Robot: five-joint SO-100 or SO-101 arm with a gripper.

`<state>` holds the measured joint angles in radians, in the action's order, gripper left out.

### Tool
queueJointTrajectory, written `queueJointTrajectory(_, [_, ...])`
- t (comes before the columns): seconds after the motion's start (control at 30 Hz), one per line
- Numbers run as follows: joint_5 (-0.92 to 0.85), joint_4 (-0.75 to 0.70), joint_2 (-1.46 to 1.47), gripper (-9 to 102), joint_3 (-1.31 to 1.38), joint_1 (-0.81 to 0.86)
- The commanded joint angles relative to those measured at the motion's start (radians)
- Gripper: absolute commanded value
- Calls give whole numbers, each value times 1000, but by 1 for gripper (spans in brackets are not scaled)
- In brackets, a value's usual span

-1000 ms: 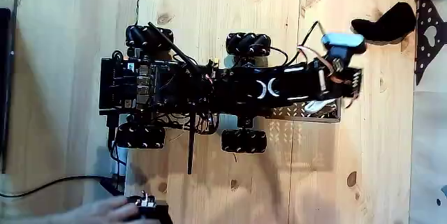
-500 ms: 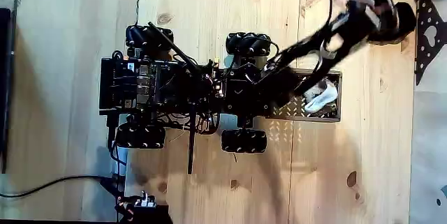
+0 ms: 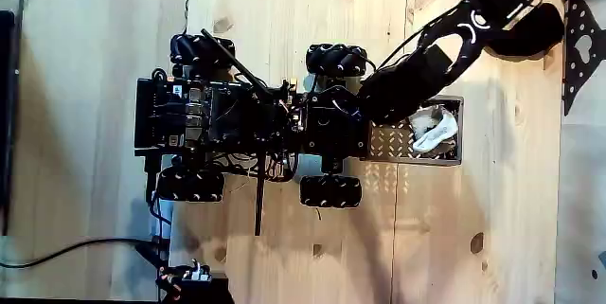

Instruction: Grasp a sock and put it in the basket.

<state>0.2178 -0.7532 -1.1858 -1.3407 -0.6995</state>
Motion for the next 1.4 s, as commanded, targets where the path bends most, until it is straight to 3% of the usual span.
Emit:
queueJointTrajectory(0.0, [-103, 28, 14, 1, 32, 41])
queueJointTrajectory(0.1, [-298, -3, 23, 1, 38, 83])
queueJointTrajectory(0.4, [-307, 267, 232, 0, 32, 233])
queueJointTrajectory(0.77, [-362, 272, 399, 1, 29, 245])
queueJointTrajectory(0.8, [-362, 273, 414, 2, 29, 247])
queueJointTrajectory(0.9, [-394, 256, 443, 21, 15, 244])
queueJointTrajectory(1.03, [-405, 245, 456, 21, 14, 238])
queueJointTrajectory(1.07, [-405, 245, 459, 22, 14, 236])
queueJointTrajectory(1.1, [-400, 238, 462, 31, 14, 235])
queueJointTrajectory(1.37, [-448, 184, 511, 36, 14, 215])
